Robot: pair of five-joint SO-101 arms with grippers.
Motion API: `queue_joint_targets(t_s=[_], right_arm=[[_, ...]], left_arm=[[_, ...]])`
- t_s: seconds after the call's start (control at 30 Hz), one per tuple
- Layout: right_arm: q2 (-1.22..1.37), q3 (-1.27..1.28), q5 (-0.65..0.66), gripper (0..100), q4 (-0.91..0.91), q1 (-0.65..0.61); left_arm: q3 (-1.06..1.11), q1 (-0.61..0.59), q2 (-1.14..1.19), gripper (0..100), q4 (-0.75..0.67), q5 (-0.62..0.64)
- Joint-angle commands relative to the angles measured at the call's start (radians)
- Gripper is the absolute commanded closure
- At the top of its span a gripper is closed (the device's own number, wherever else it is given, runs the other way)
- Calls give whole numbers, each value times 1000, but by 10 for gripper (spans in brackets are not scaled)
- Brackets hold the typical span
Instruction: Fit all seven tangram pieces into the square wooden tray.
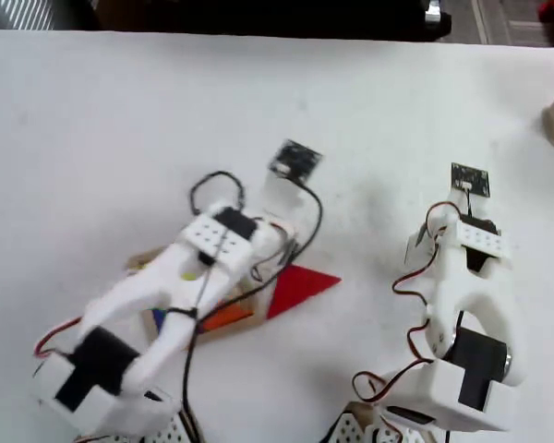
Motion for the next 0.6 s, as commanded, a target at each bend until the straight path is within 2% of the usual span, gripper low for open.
queue_joint_targets(t_s=[0.0,0.1,0.27,0.43,0.57], right_arm=[[-4,-28,15,808,-8,2],[-5,-28,18,808,-8,2],[-15,-34,104,808,27,-18],[-97,-28,169,808,119,-124],[-234,-29,176,808,243,-283]], left_arm=[[72,-133,-168,806,-18,-11],[140,-219,-251,772,-15,-9],[276,-340,-423,770,-23,-9],[325,-533,-565,770,-25,-8],[319,-664,-524,771,-103,-2]])
